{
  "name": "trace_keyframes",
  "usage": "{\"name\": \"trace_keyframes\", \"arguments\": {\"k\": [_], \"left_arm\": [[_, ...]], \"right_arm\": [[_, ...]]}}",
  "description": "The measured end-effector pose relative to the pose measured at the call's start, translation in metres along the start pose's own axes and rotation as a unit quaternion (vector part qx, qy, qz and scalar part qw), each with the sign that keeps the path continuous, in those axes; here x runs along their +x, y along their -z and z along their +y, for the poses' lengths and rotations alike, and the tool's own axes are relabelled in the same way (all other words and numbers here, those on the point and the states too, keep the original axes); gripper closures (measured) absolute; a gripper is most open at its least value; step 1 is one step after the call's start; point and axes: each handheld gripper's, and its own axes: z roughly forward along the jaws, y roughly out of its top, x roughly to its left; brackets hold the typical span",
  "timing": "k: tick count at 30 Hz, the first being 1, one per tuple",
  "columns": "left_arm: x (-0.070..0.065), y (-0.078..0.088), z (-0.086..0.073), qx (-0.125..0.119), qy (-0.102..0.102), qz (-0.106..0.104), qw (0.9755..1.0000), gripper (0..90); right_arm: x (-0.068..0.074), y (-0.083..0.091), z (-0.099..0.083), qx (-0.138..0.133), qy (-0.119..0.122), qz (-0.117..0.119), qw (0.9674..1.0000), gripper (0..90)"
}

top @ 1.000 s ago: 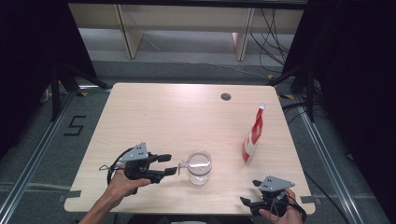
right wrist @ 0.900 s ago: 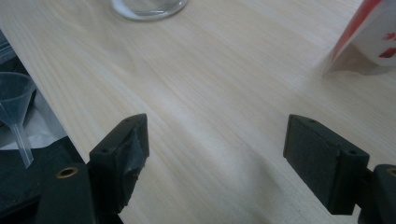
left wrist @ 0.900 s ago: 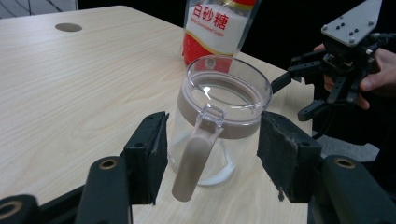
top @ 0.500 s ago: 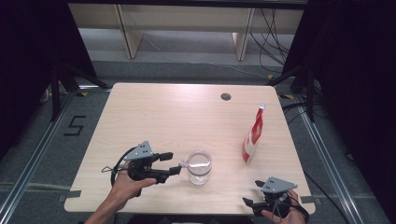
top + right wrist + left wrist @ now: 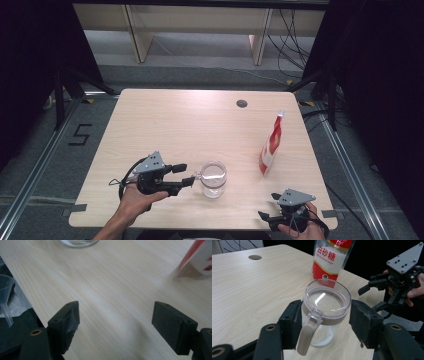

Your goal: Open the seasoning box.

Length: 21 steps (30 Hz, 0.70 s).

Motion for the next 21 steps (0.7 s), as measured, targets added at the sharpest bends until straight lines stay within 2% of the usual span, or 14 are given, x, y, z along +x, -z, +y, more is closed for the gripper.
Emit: {"name": "trace_keyframes", "arguments": {"k": [4,7,8,11,12,14,16,17,19,21], "left_arm": [[-0.003,0.0,0.002,-0.001,0.001,0.009,1.0,59.3],[-0.004,-0.004,0.003,0.002,-0.003,0.013,0.9999,69.4],[-0.003,-0.007,0.004,0.0,-0.013,0.007,0.9999,72.4],[-0.005,-0.012,0.005,0.003,-0.011,0.019,0.9997,79.8],[-0.003,-0.014,0.006,0.004,-0.023,0.017,0.9996,81.4],[-0.003,-0.017,0.006,0.013,-0.017,0.019,0.9996,83.5],[-0.004,-0.019,0.006,0.014,-0.016,0.02,0.9996,85.2],[-0.002,-0.021,0.007,0.017,-0.028,0.014,0.9994,85.7],[-0.002,-0.023,0.006,0.024,-0.033,0.02,0.999,87.0],[-0.001,-0.024,0.005,0.029,-0.027,0.024,0.9989,87.6]], "right_arm": [[0.001,-0.003,0.002,0.002,-0.007,0.006,1.0,23.3],[0.0,-0.005,0.005,-0.003,0.003,0.007,1.0,23.3],[0.0,-0.005,0.006,-0.004,0.002,0.008,1.0,23.3],[-0.001,-0.006,0.008,-0.008,-0.005,0.01,0.9999,23.3],[-0.001,-0.006,0.008,-0.008,-0.006,0.009,0.9999,23.3],[-0.002,-0.006,0.008,-0.013,0.002,0.005,0.9999,23.4],[-0.001,-0.005,0.008,-0.011,0.001,0.007,0.9999,23.5],[-0.001,-0.006,0.008,-0.011,0.002,0.006,0.9999,23.5],[0.0,-0.005,0.008,-0.005,-0.009,0.01,0.9999,23.5],[0.001,-0.005,0.008,-0.004,-0.012,0.009,0.9999,23.5]]}}
